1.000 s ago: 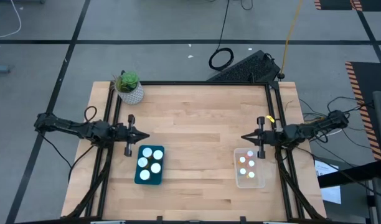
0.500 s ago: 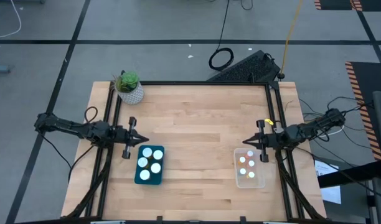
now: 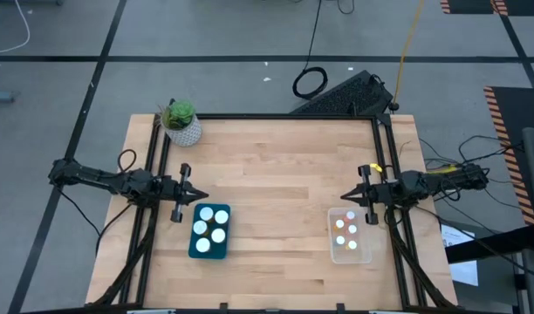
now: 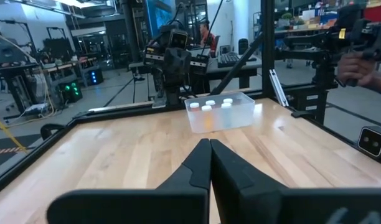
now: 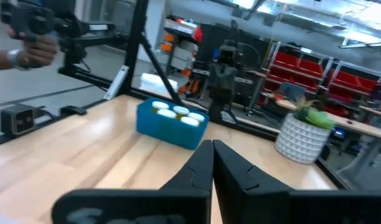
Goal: Pick and place medicine bottles into bin by pill shape (circle, oval)
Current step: Return to Home Position
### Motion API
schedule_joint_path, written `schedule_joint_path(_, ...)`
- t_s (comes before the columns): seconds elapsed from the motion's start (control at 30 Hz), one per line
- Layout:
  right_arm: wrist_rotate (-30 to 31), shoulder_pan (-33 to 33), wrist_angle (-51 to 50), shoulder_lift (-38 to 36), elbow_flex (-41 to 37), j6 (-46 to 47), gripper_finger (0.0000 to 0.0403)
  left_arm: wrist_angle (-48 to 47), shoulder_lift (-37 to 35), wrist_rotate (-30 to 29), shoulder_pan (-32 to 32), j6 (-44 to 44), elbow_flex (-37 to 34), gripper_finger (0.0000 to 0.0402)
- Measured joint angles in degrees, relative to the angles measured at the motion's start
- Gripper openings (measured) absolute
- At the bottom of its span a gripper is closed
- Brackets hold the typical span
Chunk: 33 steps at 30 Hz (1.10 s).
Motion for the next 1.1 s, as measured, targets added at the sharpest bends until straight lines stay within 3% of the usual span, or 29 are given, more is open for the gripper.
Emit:
schedule_joint_path(0.23, -0.48, -3.62, -0.86, 0.00, 0.00, 0.57, 0.0000, -0.24, 0.00, 0.00, 0.00, -0.65, 0.00, 0.0011)
schedule_joint_path(0.7, -7.08, -13.01, -2.11, 0.07, 0.00, 4.86, 0.0000, 0.18, 0.00, 0.02, 0.00, 0.04, 0.00, 0.0005)
schedule_joint_path(1.1, -5.97, -13.46, -2.23, 0.55, 0.00, 4.36, 0.0000, 0.20, -0.02, 0.05, 0.00, -0.20, 0.00, 0.0005)
